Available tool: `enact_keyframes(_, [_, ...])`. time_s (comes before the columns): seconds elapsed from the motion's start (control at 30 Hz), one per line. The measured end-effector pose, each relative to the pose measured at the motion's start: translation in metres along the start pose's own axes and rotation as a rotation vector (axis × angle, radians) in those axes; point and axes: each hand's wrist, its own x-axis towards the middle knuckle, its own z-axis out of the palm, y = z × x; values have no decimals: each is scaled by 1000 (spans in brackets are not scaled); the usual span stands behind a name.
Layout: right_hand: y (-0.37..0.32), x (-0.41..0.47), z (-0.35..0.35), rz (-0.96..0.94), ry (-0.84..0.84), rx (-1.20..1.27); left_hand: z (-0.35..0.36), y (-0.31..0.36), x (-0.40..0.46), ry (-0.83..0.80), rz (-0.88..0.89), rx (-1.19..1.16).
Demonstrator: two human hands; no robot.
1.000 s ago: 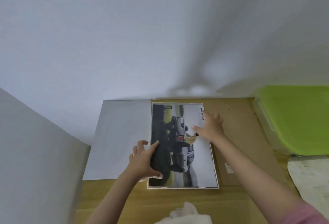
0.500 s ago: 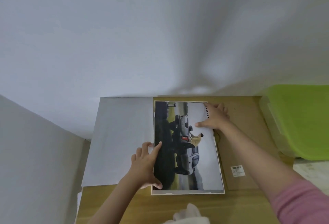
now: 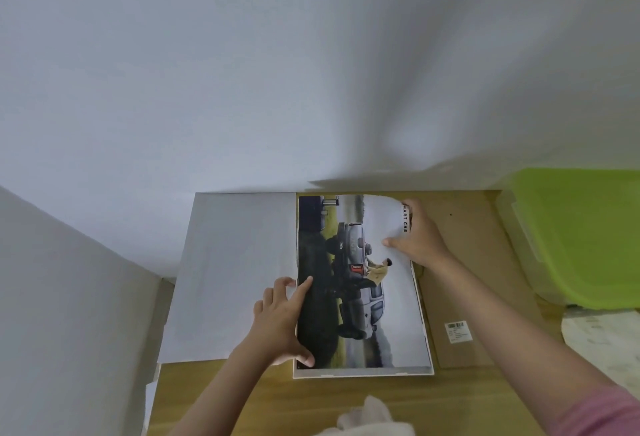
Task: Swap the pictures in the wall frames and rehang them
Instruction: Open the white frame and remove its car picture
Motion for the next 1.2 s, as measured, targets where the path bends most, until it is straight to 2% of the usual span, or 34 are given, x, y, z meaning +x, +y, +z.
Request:
enact_keyframes(0.13, [11, -20, 5, 11, -6, 105, 0, -1, -1, -3, -1, -8])
enact_keyframes(0.33, [7, -37, 5, -97, 175, 283, -5, 3, -4, -16, -15, -2])
enact_keyframes(0.57, [-13, -46, -15, -119, 347, 559, -20, 14, -11, 118, 29, -288])
enact_keyframes(0.77, [-9, -61, -53, -135, 429, 641, -34, 41, -20, 293, 99, -499])
enact_keyframes(0.87, [6, -78, -81, -130, 449, 664, -33, 58, -25, 288, 183, -583])
enact_keyframes(1.0, [40, -101, -133, -76, 565, 660, -32, 87, -26, 231, 310, -607])
enact_keyframes(1.2, [118, -145, -201, -60, 424, 520, -11, 152, -14, 208, 374, -545])
